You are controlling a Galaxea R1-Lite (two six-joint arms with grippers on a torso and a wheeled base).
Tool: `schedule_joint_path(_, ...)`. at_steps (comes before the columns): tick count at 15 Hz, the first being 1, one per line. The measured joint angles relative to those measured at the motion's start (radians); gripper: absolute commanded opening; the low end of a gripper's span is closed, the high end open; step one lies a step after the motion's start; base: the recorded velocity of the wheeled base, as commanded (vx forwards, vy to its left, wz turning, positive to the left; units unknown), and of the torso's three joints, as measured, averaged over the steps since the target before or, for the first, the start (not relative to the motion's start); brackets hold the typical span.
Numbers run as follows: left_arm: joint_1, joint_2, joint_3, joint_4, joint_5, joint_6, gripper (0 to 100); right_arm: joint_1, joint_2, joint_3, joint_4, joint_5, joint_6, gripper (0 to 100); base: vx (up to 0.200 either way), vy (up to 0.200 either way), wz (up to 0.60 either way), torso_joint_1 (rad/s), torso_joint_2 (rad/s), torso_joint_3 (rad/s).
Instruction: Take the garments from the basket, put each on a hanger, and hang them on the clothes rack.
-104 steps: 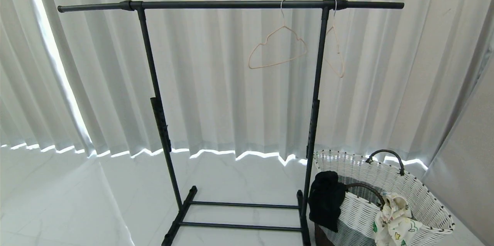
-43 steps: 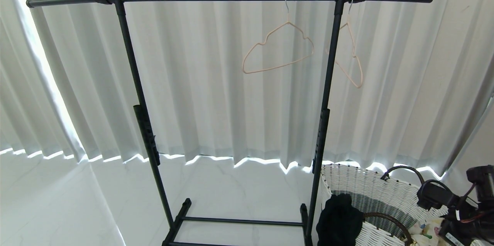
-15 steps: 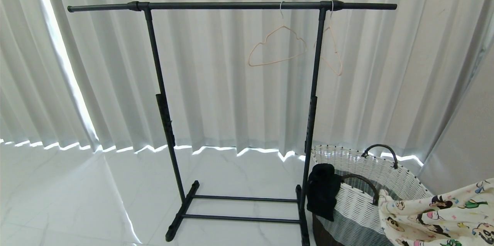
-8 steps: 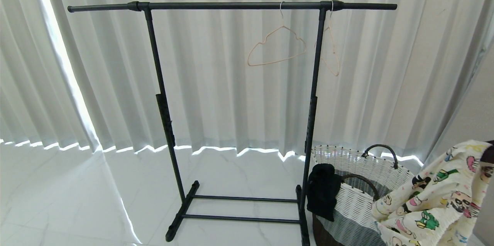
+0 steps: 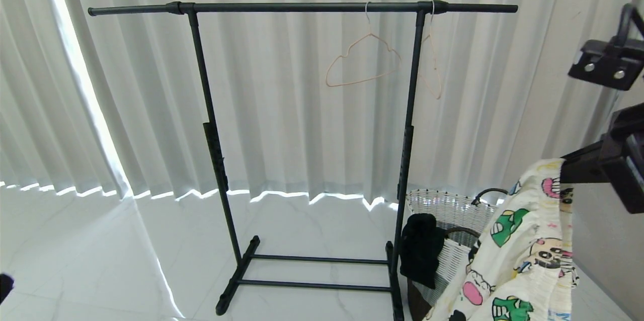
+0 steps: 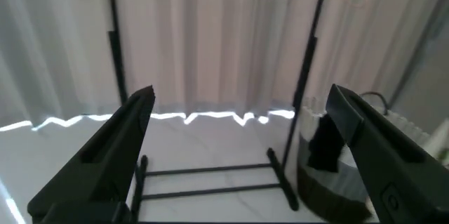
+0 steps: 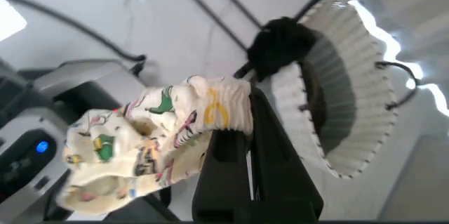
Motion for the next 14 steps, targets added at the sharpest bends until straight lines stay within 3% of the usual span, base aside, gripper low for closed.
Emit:
schedule_joint_path(3,-0.192,0.236,-0.111,-0.037,-0.008,-0.027,100,0.113,0.094,0.004,-0.057,-0.004,0.061,0,0.000,0.000,0.00,0.000,0.00,0.000)
schedule_joint_path(5,-0.313,0.367,-0.139,-0.056,-0.010,-0.091,100,0.161,0.154,0.004,-0.142,-0.044,0.105,0,0.000,0.000,0.00,0.000,0.00,0.000)
schedule_joint_path(8,-0.400,0.527,-0.149,-0.092,-0.001,-0.174,100,0.186,0.223,-0.008,-0.194,-0.135,0.110,0,0.000,0.000,0.00,0.000,0.00,0.000)
schedule_joint_path(10,-0.436,0.623,-0.148,-0.098,0.042,-0.184,100,0.189,0.252,-0.016,-0.196,-0.183,0.103,0,0.000,0.000,0.00,0.000,0.00,0.000)
schedule_joint_path(12,-0.556,0.715,-0.146,-0.138,0.106,-0.186,100,0.188,0.270,-0.017,-0.197,-0.218,0.075,0,0.000,0.000,0.00,0.000,0.00,0.000)
schedule_joint_path(14,-0.680,0.837,-0.144,-0.254,0.199,-0.186,100,0.185,0.279,-0.011,-0.199,-0.220,0.060,0,0.000,0.000,0.00,0.000,0.00,0.000)
